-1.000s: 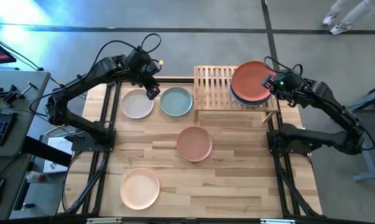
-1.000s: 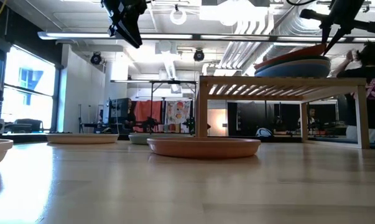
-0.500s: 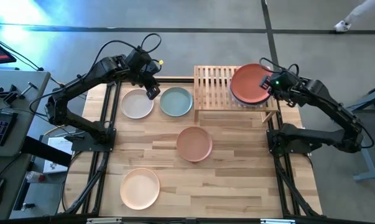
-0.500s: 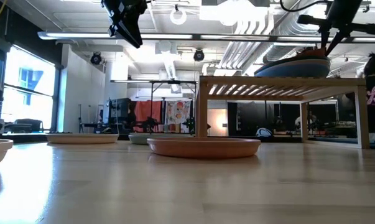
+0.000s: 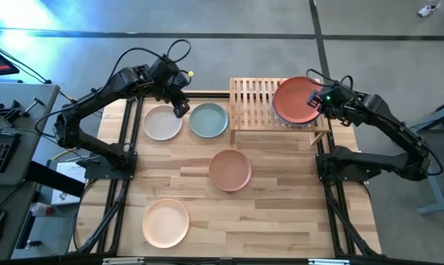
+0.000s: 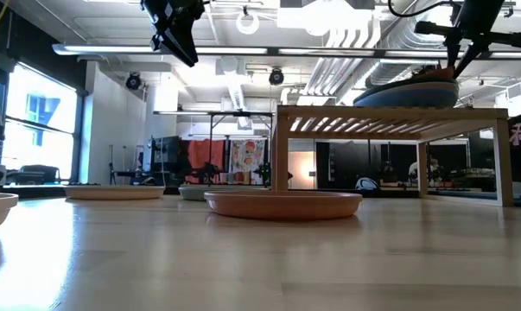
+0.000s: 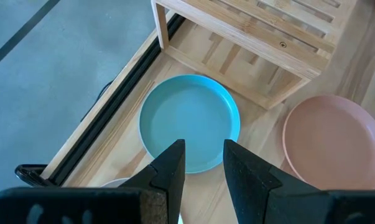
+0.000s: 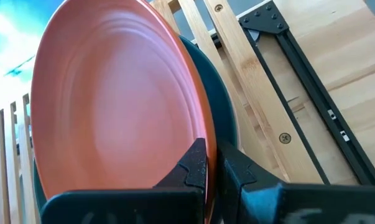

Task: Place and stack plates onto a shelf
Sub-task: Stack the orange plate on top of the green plate on the shelf

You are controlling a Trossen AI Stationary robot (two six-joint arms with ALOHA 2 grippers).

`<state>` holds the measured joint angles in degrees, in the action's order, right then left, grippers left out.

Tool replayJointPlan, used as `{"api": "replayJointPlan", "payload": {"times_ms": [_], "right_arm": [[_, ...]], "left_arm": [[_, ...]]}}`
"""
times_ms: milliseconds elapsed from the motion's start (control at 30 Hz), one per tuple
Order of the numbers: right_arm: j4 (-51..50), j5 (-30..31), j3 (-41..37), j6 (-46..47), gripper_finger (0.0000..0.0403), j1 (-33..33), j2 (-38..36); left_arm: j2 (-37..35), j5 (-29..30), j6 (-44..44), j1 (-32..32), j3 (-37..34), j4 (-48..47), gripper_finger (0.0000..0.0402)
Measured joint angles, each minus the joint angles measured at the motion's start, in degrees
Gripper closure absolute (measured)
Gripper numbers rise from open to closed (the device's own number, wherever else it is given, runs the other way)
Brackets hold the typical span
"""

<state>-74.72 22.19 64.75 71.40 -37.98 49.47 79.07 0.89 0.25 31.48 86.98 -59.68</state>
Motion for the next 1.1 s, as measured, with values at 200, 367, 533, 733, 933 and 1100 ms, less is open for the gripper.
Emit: {"api": "replayJointPlan", "payload": {"times_ms": [200,367,533,733,933,1100], "right_arm": [[0.0,-0.2,0.0,0.2,0.0402,0.0,0.0],[0.0,-0.8,0.0,-0.2,0.0402,0.0,0.0],[0.0,-3.1,0.0,-0.8,0.0402,0.0,0.0],[0.0,-2.7,0.0,-0.9,0.0402,0.0,0.0],[0.0,-1.7,0.0,-0.9,0.0402,0.0,0.0],[0.0,-2.0,0.0,-0.9,0.0402,0.0,0.0]], "left_arm": [[0.0,0.0,0.0,0.0,0.0,0.0,0.0305],[0.0,0.0,0.0,0.0,0.0,0.0,0.0305],[0.0,0.0,0.0,0.0,0.0,0.0,0.0305],[0.0,0.0,-1.4,0.0,0.0,0.1,0.0305],[0.0,0.0,-1.6,0.0,0.0,0.6,0.0305],[0.0,0.0,-1.6,0.0,0.0,0.6,0.0305]]}}
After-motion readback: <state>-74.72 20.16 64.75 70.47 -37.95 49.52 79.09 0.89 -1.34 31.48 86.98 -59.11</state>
